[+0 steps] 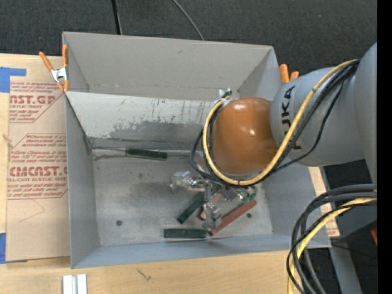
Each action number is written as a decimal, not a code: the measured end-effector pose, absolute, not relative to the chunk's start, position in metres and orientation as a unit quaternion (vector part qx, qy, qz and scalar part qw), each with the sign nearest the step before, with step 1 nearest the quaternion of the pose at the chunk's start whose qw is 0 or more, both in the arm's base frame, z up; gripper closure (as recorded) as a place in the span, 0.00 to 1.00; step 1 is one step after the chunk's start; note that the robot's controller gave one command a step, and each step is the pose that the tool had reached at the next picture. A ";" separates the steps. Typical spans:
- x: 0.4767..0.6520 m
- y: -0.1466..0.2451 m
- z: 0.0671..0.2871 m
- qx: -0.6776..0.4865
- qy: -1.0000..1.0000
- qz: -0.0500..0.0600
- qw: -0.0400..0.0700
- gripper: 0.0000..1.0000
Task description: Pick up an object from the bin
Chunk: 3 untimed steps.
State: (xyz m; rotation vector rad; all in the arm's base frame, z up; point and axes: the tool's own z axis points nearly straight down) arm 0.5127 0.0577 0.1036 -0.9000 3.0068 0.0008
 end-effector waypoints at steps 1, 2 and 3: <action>0.538 0.019 0.073 -0.344 0.939 0.000 0.001 0.00; 0.550 0.003 0.070 -0.418 0.908 0.001 0.001 1.00; 0.550 0.003 0.070 -0.419 0.908 0.001 0.001 1.00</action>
Offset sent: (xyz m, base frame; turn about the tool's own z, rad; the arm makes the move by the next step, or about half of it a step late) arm 0.0375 -0.0560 -0.0336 -0.2835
